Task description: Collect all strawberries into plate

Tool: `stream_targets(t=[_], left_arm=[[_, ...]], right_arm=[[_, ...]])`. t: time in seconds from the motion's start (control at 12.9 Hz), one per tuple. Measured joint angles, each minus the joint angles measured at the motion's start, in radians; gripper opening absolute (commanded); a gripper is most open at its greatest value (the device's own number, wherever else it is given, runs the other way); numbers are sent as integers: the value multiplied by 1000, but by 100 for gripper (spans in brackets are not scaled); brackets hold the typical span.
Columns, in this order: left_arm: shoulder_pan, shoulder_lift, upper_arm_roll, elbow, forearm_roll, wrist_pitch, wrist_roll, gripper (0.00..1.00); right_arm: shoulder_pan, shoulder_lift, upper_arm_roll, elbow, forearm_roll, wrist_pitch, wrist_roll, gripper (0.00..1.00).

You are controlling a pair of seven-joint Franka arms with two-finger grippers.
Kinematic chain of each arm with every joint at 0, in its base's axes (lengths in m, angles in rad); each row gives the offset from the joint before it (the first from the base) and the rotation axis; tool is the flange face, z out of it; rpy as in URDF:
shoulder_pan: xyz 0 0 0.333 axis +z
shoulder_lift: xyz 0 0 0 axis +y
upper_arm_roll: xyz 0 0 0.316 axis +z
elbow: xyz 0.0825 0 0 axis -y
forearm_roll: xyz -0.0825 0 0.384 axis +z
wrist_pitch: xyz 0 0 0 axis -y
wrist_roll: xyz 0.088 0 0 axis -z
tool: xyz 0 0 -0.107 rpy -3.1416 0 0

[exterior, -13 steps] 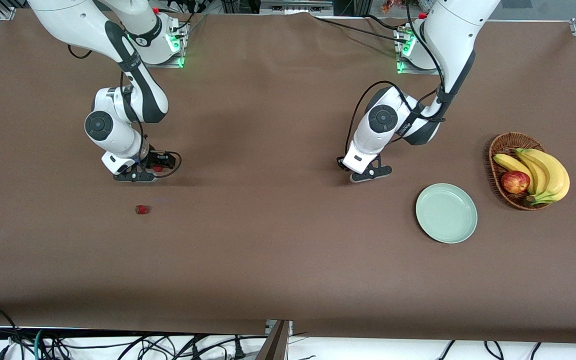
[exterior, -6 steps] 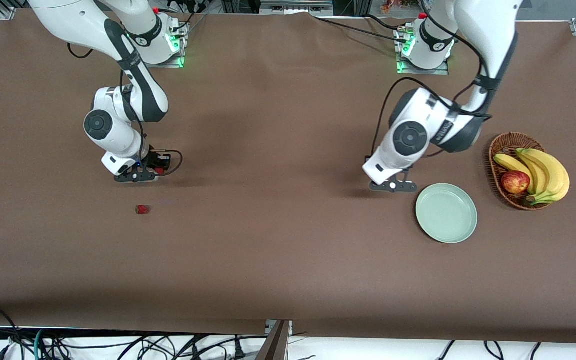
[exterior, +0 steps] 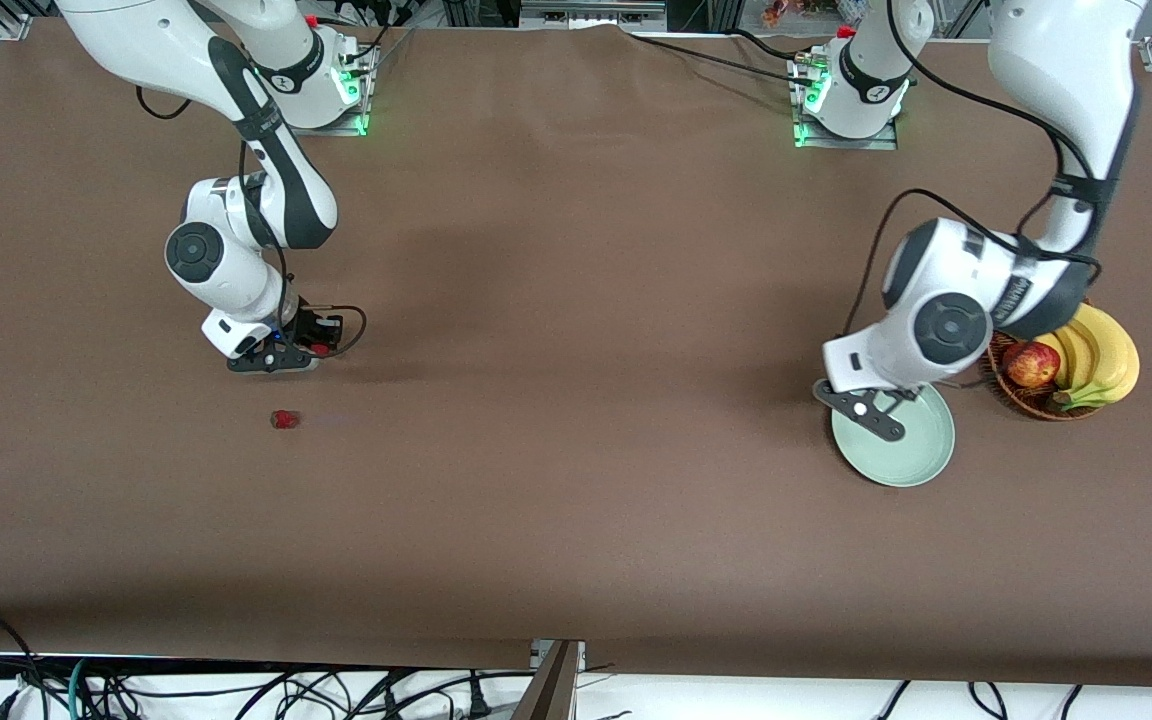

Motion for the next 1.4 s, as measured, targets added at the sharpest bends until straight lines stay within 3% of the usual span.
stream_targets(t=[0.23, 0.31, 0.47, 1.01, 1.4], left_arm=[[67, 86, 0, 36, 9, 139, 262, 25], [89, 119, 1, 38, 9, 183, 330, 34], [112, 167, 0, 42, 9, 219, 391, 100], [113, 169, -13, 71, 9, 204, 401, 100], [112, 89, -29, 84, -65, 52, 321, 100]], right_arm=[[33, 12, 7, 176, 0, -183, 56, 8], [57, 27, 10, 247, 0, -239, 101, 8], [127, 89, 13, 395, 5, -310, 217, 9], [393, 404, 18, 839, 220, -311, 613, 9], [584, 591, 52, 978, 269, 32, 930, 10]])
